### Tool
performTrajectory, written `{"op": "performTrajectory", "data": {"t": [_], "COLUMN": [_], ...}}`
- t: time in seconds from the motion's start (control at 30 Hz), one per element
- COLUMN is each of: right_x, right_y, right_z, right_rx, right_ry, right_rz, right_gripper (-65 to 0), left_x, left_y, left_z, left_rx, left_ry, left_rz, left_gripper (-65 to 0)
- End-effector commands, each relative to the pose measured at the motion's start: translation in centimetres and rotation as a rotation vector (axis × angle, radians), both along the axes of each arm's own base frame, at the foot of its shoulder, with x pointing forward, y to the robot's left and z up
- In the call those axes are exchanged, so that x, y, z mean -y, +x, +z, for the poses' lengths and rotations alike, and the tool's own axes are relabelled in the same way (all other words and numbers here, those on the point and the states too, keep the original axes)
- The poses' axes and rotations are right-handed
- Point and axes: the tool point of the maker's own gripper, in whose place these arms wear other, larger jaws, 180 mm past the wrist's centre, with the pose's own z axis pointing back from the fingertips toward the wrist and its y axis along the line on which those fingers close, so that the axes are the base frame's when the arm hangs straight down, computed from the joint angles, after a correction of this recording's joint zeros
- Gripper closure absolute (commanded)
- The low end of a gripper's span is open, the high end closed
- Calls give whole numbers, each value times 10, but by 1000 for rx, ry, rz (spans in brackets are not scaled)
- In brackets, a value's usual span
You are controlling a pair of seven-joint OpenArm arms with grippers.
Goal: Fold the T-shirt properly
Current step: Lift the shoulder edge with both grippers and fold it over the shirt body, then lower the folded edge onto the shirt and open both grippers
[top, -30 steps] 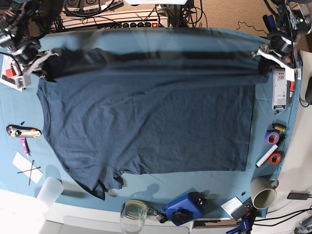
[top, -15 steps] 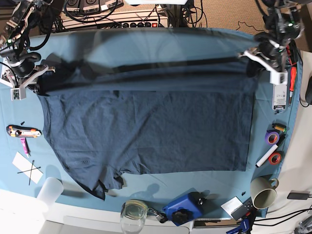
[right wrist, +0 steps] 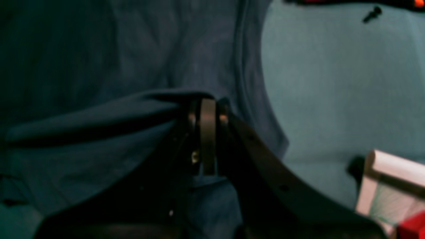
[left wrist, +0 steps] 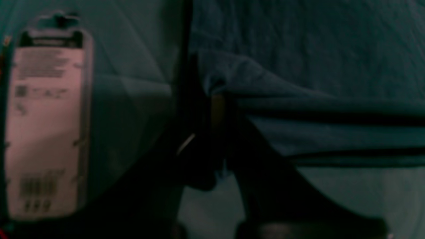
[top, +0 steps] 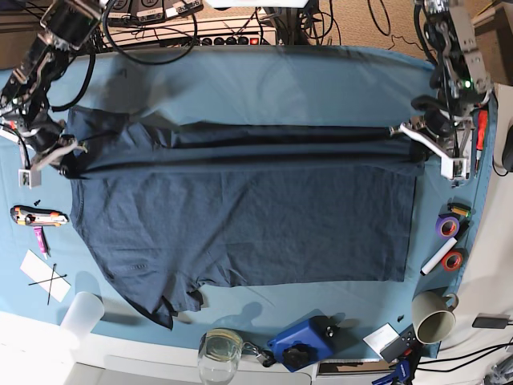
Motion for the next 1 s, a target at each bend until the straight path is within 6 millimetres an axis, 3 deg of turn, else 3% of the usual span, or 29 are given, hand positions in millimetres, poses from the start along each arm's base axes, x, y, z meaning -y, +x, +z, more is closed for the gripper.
{"op": "performTrajectory", "data": {"t": [0.0, 0.3, 0.5, 0.83, 0.97], "right_x": [9, -19, -14, -9, 1], "right_y": [16, 68, 97, 112, 112], "right_z": [20, 1, 5, 10, 9], "right_rx": [63, 20, 40, 76, 71], "right_ry": [-21, -87, -58, -58, -80], "right_rz": [-11, 84, 39, 19, -36], "right_gripper": [0, 0, 0, 0, 0], "left_x": [-12, -18, -18, -15, 3], "left_y": [14, 56, 84, 108, 110], "left_z": [12, 1, -1, 16, 10], "left_rx": [47, 44, 47, 80, 63], "left_ry": [28, -36, -77, -91, -89], "left_rz": [21, 58, 65, 46, -4], "left_gripper": [0, 0, 0, 0, 0]}}
